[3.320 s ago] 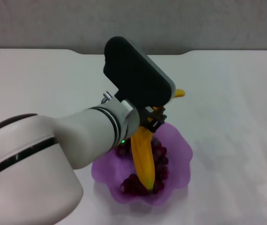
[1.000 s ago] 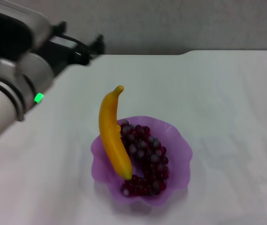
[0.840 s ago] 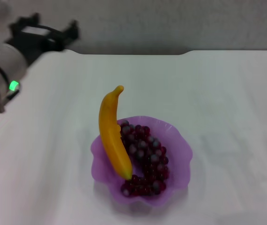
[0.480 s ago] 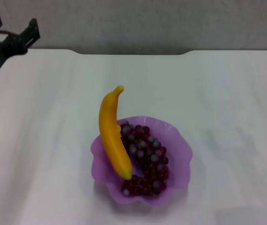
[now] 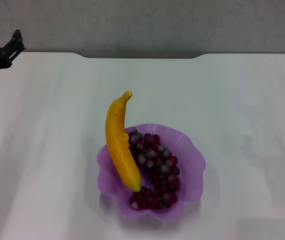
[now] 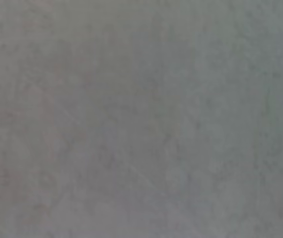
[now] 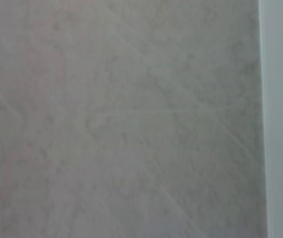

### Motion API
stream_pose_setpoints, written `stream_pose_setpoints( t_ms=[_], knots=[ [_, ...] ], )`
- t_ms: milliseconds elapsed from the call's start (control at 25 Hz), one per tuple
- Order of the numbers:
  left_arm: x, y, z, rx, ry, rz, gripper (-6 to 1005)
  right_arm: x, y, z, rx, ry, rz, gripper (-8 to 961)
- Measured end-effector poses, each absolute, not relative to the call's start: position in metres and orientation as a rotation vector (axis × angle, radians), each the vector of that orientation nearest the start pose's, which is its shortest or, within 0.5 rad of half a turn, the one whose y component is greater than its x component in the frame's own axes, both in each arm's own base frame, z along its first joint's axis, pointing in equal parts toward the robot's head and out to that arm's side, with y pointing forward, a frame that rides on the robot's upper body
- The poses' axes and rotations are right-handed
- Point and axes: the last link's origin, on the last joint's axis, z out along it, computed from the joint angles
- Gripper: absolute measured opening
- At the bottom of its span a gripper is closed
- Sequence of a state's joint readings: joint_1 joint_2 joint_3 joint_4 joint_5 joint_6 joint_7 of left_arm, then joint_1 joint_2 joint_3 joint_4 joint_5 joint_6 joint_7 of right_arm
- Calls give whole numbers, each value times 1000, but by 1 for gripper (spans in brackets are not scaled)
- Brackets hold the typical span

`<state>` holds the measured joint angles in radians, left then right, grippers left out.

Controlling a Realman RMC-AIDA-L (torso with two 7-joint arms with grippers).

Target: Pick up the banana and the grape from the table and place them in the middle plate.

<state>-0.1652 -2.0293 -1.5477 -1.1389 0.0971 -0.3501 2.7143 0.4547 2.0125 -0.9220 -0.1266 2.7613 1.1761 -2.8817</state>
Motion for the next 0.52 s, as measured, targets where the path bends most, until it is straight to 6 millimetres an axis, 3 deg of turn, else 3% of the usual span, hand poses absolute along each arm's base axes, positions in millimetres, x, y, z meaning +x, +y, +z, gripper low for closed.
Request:
stream_pose_setpoints(
  t_ms=[280,520],
  knots=[
    [-274,376,73,-1571,-580,-722,880,374,344,78,-1301,522,634,880],
    [-277,380,73,-1554,-621,-730,880,375,343,78,-1294,534,640,880]
  ],
)
